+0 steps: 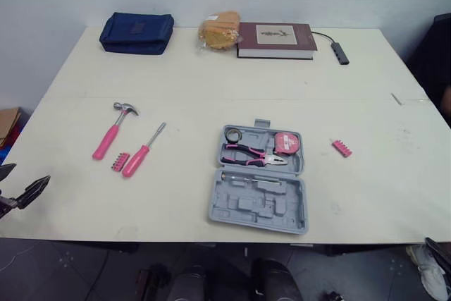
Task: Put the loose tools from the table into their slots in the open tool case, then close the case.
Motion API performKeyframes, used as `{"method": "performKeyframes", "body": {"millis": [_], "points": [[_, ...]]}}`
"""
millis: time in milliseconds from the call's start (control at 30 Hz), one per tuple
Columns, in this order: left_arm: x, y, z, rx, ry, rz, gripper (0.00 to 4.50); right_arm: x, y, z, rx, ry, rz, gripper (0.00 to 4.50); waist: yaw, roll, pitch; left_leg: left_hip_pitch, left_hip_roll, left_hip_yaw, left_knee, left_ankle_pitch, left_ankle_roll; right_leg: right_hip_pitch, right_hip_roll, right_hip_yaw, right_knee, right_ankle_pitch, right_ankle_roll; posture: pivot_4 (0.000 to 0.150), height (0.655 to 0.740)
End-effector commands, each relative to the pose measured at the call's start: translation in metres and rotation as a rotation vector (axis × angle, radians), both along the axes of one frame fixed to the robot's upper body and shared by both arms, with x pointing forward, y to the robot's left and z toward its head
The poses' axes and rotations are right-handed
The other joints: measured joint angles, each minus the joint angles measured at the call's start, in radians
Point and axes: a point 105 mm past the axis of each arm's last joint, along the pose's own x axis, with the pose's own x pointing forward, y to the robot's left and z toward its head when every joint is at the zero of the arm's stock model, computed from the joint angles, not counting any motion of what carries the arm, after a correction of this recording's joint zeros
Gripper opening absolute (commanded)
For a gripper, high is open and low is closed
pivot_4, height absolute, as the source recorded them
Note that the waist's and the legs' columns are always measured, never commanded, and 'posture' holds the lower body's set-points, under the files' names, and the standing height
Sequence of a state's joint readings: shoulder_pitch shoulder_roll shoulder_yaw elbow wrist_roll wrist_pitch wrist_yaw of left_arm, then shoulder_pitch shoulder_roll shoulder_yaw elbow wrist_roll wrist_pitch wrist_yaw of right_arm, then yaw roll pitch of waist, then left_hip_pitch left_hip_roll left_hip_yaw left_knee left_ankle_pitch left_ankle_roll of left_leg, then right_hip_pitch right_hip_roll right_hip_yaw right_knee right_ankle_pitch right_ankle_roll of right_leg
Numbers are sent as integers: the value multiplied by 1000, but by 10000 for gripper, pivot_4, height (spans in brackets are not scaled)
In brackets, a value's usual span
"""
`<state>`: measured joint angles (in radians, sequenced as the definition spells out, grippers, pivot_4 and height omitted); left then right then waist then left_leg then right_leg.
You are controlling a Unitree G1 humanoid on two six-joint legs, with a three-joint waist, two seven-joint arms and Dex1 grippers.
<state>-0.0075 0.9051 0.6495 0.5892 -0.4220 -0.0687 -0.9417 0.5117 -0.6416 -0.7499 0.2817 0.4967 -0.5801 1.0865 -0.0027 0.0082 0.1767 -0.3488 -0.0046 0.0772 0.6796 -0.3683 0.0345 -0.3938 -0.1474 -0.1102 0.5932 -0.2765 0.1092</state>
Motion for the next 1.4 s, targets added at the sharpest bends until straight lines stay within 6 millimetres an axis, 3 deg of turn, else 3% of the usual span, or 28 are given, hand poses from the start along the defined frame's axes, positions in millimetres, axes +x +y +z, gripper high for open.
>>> {"method": "performKeyframes", "body": {"millis": [33, 167, 267, 467, 700, 967, 1267, 1333, 1400], "points": [[13, -25, 15, -19, -39, -91, 44729, 20, 26, 22, 14, -71, 119, 45000, -1, 0, 0, 0, 0, 0, 0, 0, 0, 0, 0, 0, 0, 0, 0, 1500, 7400], [23, -46, 18, -56, -39, -135, 44729, 32, 57, 33, 54, -68, 236, 45000, 2, 0, 0, -1, 0, 0, 0, 0, 0, -1, 1, 0, 0, 0, 0, 1500, 7400], [38, -65, 26, -109, -64, -137, 44729, 46, 91, 52, 63, -110, 360, 45000, 4, 1, 0, -2, 0, 0, 1, 0, 0, -1, 1, 0, 0, 0, 0, 1500, 7400], [49, -89, 24, -105, -10, -163, 44729, 59, 130, 74, 71, -164, 478, 45000, 5, 0, 1, -2, 0, 0, 2, 0, 0, -1, 2, -1, 2, 0, 1, 1500, 7400], [80, -78, 18, -138, 70, 41, 44729, 62, 159, 83, 76, -162, 595, 45000, 17, -3, 2, -3, 0, 0, 2, 3, 6, 0, 4, -1, 3, 1, 2, 1500, 7400], [120, -93, 11, -114, 252, 102, 44729, 63, 202, 106, 121, -179, 762, 45000, 27, -7, 4, -3, 0, 0, 3, 4, 5, -1, 8, -2, 4, 1, 2, 1500, 7400], [135, -97, -8, -22, 435, 63, 44729, 65, 214, 111, 107, -177, 779, 45000, 29, -8, 3, -4, 0, 3, 3, 5, 7, -1, 15, -8, 2, 2, 3, 1500, 7400], [136, -96, -14, -12, 454, 49, 39328, 64, 215, 112, 108, -178, 778, 45000, 29, -8, 3, -4, 0, 3, 4, 6, 7, -1, 14, -8, 2, 2, 3, 1500, 7400], [136, -101, -22, -33, 472, 19, 30929, 64, 215, 111, 105, -174, 769, 45000, 28, -8, 3, -3, 0, 3, 4, 7, 7, -1, 14, -7, 3, 2, 4, 1500, 7400]]}}
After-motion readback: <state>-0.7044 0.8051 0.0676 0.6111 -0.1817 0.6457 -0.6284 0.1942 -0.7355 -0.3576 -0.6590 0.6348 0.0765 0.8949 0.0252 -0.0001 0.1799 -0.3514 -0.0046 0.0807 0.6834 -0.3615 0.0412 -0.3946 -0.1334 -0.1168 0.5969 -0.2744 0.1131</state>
